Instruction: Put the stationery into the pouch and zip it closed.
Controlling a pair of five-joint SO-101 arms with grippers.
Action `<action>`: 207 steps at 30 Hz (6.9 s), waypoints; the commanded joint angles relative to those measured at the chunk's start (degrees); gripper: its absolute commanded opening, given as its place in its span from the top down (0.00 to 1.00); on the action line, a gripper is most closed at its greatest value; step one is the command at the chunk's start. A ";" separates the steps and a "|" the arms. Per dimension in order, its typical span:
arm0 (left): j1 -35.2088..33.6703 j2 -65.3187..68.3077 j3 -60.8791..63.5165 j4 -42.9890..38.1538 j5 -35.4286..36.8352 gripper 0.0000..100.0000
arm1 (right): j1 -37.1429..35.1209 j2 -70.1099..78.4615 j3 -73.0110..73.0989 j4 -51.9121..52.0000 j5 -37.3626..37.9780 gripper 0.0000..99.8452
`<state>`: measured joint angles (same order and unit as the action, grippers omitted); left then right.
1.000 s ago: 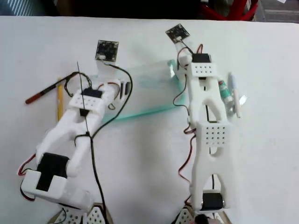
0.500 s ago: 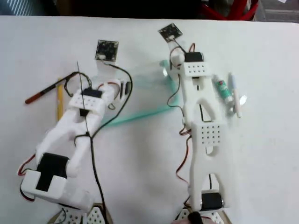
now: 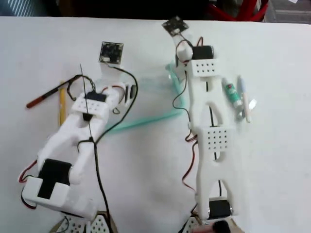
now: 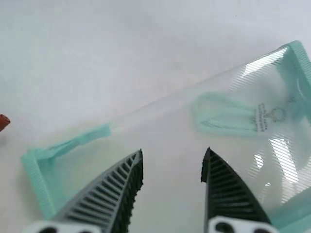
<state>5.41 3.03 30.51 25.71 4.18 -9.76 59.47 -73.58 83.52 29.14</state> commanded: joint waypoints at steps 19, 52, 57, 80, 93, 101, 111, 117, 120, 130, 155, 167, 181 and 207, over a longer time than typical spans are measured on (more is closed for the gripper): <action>0.66 -2.24 -0.26 -1.14 0.18 0.80 | 0.57 15.43 -5.89 -6.55 16.62 0.87; 0.75 -2.15 -0.35 -1.14 0.18 0.80 | 6.73 -28.26 37.71 9.71 33.93 0.81; 0.75 -2.15 -0.26 -1.14 0.18 0.80 | 5.05 -29.23 48.53 -1.10 34.99 0.81; 0.66 -2.15 -0.35 -1.14 0.18 0.80 | 0.66 -22.46 54.33 -14.29 36.13 0.82; 0.66 -2.77 -0.44 2.64 -3.08 0.78 | 3.74 -24.92 53.10 -5.14 47.47 0.98; 2.77 -15.43 0.53 12.31 -3.16 0.76 | 6.90 -42.24 50.11 0.92 35.16 0.98; 6.11 -61.14 22.42 15.82 -10.64 0.73 | 3.47 -62.29 49.76 8.31 17.76 0.98; 8.92 -94.81 36.48 22.15 -11.16 0.71 | 2.24 -65.10 49.76 8.04 10.37 0.98; 10.42 -105.45 43.78 21.80 -11.16 0.72 | 0.75 -63.60 49.76 8.13 8.44 0.98; 3.30 -106.68 55.38 6.77 -11.60 0.72 | -1.27 -62.20 48.70 11.30 8.09 0.98; 14.20 -107.65 33.58 33.85 -19.69 0.72 | -2.77 -81.45 41.49 15.16 11.16 0.98; 13.85 -107.65 21.71 50.29 -19.87 0.71 | -24.22 -82.24 40.88 14.99 11.43 0.98; 3.47 -107.74 18.29 53.10 -25.85 0.71 | -25.10 -100.44 61.10 15.16 21.10 0.98; 15.52 -107.74 44.84 34.73 -25.76 0.71 | -23.25 -97.98 72.35 10.77 34.99 0.98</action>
<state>19.74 -104.92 69.54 67.82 -21.41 -35.60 -39.87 -1.14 94.59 63.43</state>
